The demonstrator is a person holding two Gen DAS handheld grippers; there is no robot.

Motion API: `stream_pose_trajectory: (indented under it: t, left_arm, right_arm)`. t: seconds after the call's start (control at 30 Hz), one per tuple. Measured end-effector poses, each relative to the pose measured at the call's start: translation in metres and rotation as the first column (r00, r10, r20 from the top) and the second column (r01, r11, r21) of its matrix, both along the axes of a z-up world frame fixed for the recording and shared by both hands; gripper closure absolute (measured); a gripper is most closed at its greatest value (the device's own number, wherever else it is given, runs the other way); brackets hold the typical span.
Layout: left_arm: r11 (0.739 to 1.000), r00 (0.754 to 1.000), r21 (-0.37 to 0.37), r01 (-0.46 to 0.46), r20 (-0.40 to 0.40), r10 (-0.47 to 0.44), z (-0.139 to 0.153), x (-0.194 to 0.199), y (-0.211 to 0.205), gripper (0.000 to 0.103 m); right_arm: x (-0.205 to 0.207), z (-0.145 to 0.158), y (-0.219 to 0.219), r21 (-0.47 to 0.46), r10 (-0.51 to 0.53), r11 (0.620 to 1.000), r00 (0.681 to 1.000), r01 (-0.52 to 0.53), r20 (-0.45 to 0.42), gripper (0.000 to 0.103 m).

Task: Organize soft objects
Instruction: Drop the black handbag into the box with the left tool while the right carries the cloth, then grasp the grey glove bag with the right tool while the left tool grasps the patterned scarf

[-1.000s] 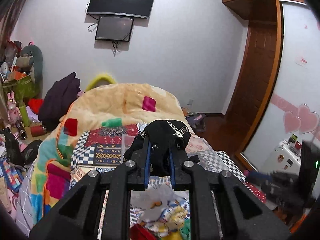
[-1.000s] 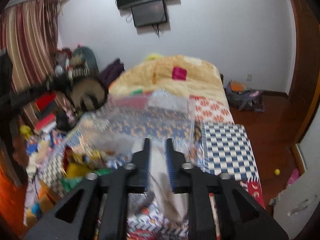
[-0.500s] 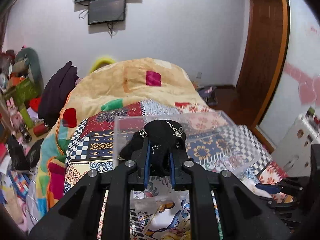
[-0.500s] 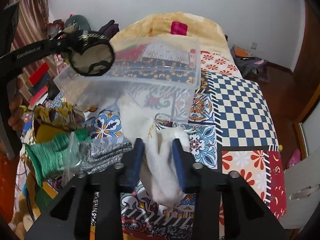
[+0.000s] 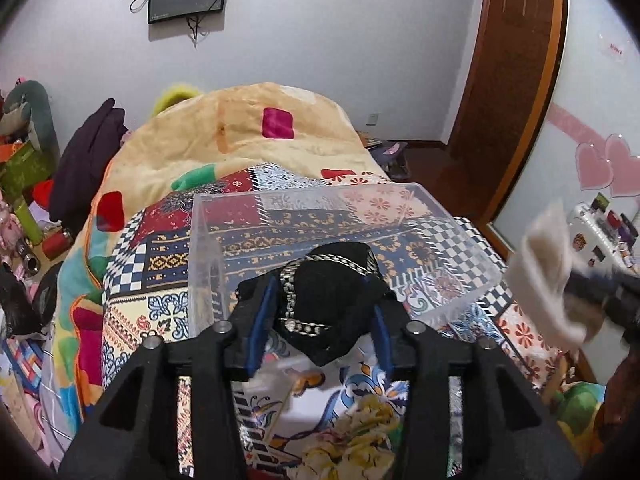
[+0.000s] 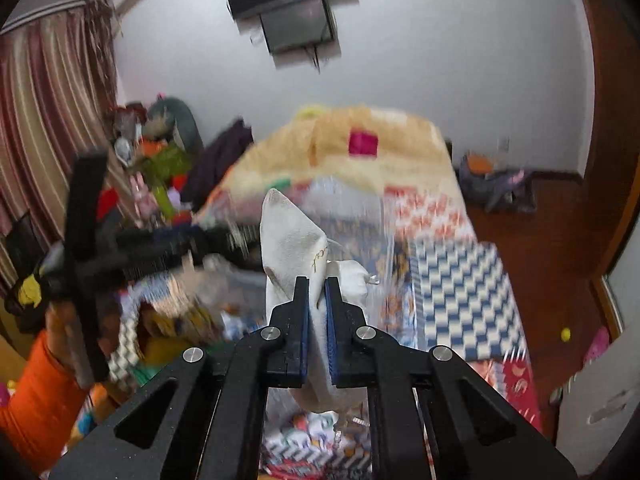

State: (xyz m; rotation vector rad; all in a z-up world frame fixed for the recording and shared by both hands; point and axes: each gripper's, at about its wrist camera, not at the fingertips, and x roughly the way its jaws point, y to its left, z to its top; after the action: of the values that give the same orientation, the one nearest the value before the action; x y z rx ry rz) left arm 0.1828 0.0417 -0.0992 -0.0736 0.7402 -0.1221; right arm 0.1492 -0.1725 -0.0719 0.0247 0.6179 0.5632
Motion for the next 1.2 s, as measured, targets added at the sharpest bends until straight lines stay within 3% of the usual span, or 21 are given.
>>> stream_pose_trajectory:
  t: [0.23,0.53,0.67,0.83,0.9,0.97,1.07,1.2]
  left_arm:
    - [1.0,1.0,-0.031,0.001,0.011,-0.001,0.004,-0.02,0.009,0.035]
    - [0.999,1.0,-0.051,-0.01,0.014,0.011,0.001,-0.04,0.02,0.029]
    - [0.998,0.999,-0.054,-0.01,0.032,0.011,0.005,-0.049,0.023,0.029]
    - [0.999,0.997,-0.053,-0.014,0.076,0.018,0.017,-0.065,0.023,0.029]
    - [0.999,0.995,-0.05,-0.018,0.1,0.023,0.024,-0.071,0.024,0.026]
    - [0.999,0.991,-0.044,-0.025,0.131,0.031,0.032,-0.079,0.023,0.019]
    - [0.999,0.984,-0.031,-0.025,0.176,0.031,0.044,-0.092,0.02,0.013]
    - [1.0,0.982,-0.028,-0.014,0.19,0.019,0.046,-0.103,0.014,0.01]
  right_arm:
    - [0.033,0.017,0.026,-0.018,-0.023,1.0,0.998,0.024,0.058,0.096]
    - [0.082,-0.015,0.064,-0.113,-0.022,0.994,0.998,0.016,-0.058,0.096]
    - [0.087,-0.032,0.07,-0.158,-0.013,0.987,0.993,-0.005,-0.115,0.095]
    - [0.081,-0.032,0.064,-0.169,-0.016,0.986,0.992,-0.006,-0.129,0.089]
    - [0.075,-0.026,0.058,-0.16,-0.01,0.987,0.993,-0.009,-0.119,0.082]
    - [0.068,-0.019,0.052,-0.146,-0.013,0.989,0.995,-0.002,-0.1,0.059]
    - [0.046,-0.005,0.041,-0.118,-0.013,0.993,0.999,0.007,-0.048,0.038]
    - [0.02,0.004,0.03,-0.081,-0.003,0.997,1.0,0.002,-0.018,0.019]
